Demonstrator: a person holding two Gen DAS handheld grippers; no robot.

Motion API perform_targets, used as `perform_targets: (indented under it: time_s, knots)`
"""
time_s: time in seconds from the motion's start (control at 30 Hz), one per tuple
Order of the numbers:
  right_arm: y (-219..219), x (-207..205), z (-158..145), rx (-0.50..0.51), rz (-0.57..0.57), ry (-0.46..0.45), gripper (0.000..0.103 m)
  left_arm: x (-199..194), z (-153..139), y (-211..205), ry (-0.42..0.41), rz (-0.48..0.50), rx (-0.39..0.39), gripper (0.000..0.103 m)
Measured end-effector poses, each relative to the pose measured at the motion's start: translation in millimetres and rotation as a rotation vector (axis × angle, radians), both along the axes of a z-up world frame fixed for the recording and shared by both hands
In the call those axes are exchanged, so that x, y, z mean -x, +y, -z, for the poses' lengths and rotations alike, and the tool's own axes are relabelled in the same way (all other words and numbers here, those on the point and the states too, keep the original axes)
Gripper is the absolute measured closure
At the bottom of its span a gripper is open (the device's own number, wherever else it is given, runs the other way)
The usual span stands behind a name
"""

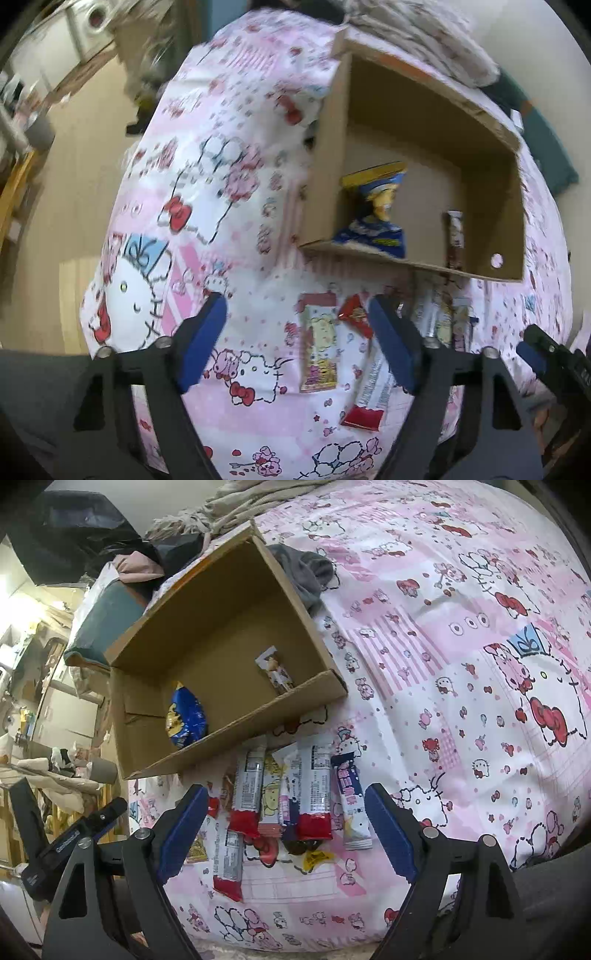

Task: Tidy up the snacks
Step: 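Grasp the pink candy packet from the pile with the left tool, then lift the pink packet with left tool while right tool grasps a white-blue bar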

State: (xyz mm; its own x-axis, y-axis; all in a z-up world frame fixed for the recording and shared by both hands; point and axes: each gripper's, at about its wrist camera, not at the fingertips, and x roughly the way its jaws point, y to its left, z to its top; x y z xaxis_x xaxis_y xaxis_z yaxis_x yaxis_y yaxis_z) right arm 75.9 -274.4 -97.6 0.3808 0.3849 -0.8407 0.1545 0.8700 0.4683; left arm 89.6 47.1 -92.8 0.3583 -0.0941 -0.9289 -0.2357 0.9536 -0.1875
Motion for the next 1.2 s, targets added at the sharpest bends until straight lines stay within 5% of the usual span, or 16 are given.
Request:
perform_targets:
  time_s: [0.1,0.3,0.57,0.63,0.67,0.97,1.2]
  knots:
    - [-2,-3,4,0.001,0.012,0.015,0.014,-2,18,-7,0.057,0.034,0.008,0.04]
    - [-4,-3,6,0.01,0.017,0.024,0.014,-5,54,-44,0.148,0.138,-0.041,0.041]
    - [-11,-3,8,0.028,0.041,0.033,0.014,-11,89,-73,0.202,0.21,-0.175,0.045]
    - [-14,-3,8,0.021,0.05,0.032,0.014,-12,88,-74,0.192,0.216,-0.192,0.062]
    - [-14,-3,8,0.021,0.051,0.032,0.014,-12,87,-75,0.193,0.215,-0.195,0.081]
    - [-10,-3,7,0.023,0.039,0.029,0.014,-4,74,-60,0.219,0.192,-0.161,0.081]
    - [-10,-2,5,0.025,0.045,0.026,0.014,8,42,-41,0.164,0.17,-0.114,0.081]
